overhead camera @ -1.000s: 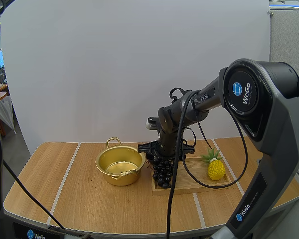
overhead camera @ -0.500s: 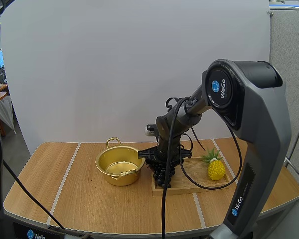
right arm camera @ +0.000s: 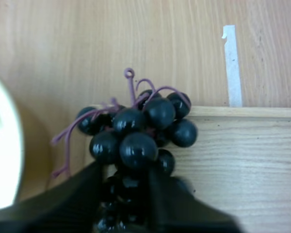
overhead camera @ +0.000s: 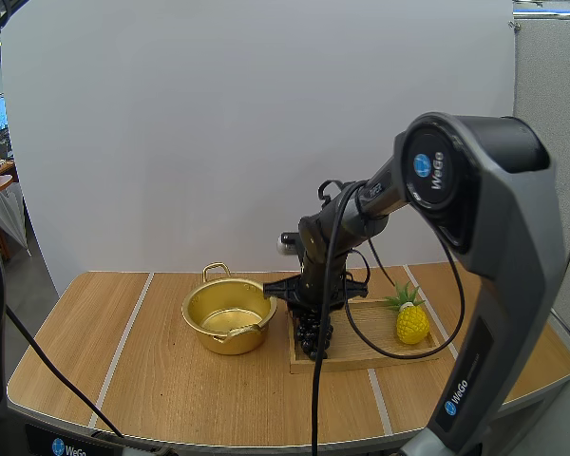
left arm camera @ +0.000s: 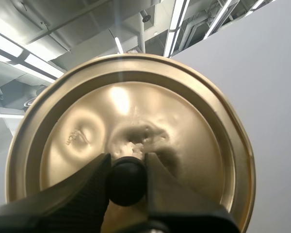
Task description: Open the pot, put the grape inside, and close it
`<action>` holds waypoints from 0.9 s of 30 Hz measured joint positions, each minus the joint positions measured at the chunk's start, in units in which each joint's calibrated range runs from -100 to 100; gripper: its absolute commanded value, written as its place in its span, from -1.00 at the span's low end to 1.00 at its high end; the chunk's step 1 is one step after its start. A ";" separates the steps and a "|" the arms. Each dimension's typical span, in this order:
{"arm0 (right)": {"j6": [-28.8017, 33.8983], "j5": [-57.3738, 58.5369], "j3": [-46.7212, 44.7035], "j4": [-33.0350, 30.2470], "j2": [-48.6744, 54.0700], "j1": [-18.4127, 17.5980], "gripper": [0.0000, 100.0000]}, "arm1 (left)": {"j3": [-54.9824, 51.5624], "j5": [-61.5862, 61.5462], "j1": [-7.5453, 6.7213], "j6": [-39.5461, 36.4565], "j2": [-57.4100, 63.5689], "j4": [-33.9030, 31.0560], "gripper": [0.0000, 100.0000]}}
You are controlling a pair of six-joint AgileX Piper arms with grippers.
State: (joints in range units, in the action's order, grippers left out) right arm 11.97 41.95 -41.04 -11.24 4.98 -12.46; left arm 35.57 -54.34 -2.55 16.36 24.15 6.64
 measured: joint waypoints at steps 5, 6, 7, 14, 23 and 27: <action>-0.01 1.46 -0.13 0.08 2.36 0.00 -1.00 | 0.00 0.00 0.00 0.00 0.00 0.00 -1.00; -0.01 1.93 -0.13 0.08 2.60 0.00 -1.00 | 0.00 0.00 0.00 0.00 0.00 0.00 -1.00; -0.01 2.65 -0.13 0.08 2.53 0.00 -1.00 | 0.00 0.00 0.00 0.00 0.00 0.00 -1.00; -0.01 5.62 -0.13 0.08 2.63 0.00 -1.00 | 0.00 0.00 0.00 0.00 0.00 0.00 -1.00; -0.01 6.82 -0.13 0.08 2.87 0.00 -1.00 | 0.00 0.00 0.00 0.00 0.00 0.00 -1.00; -0.01 7.06 -0.13 0.08 3.14 0.00 -1.00 | 0.00 0.00 0.00 0.00 0.00 0.00 -1.00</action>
State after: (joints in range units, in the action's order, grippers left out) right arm 11.96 49.01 -41.18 -11.16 8.11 -12.46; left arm 35.57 -54.34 -2.55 16.36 24.15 6.64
